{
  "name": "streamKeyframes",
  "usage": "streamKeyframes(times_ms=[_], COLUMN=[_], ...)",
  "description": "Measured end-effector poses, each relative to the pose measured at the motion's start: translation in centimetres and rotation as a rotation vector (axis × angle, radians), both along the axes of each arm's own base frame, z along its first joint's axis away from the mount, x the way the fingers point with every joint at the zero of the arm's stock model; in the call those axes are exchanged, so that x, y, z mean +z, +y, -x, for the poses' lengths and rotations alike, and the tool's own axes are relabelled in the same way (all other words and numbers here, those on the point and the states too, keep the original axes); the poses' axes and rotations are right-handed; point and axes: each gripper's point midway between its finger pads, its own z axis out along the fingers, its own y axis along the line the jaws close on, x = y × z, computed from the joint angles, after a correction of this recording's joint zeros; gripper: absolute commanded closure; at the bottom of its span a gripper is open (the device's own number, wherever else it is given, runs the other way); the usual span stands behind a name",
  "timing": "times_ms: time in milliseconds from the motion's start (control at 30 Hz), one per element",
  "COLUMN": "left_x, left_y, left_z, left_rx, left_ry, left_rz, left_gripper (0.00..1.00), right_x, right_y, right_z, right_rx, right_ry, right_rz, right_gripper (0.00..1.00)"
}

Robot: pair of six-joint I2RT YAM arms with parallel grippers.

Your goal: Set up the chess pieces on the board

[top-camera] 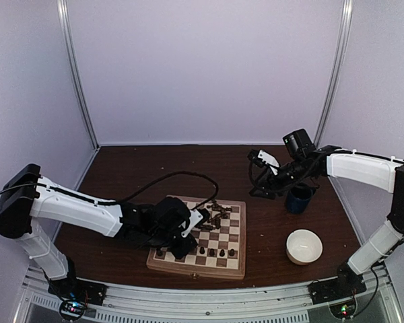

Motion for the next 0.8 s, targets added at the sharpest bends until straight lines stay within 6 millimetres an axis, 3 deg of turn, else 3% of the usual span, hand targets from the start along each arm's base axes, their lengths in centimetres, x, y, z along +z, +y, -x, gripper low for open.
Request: streamKeyframes(times_ms=[600,800], left_x=[-0.52,-0.68], left_y=[0.27,0.58], left_z=[0.07,0.04], left_rx=[0.007,0.012], left_ry=[0.010,0.009], left_rz=[-0.018,-0.033], left_gripper=[0.80,0.63], right_x=[-0.05,-0.06], right_y=[0.00,-0.01], right_z=[0.00,0.01], right_rx=[0.000,0.000], right_ry=[0.001,0.002], right_rz=[0.001,0.001], right_gripper=[0.39,0.39])
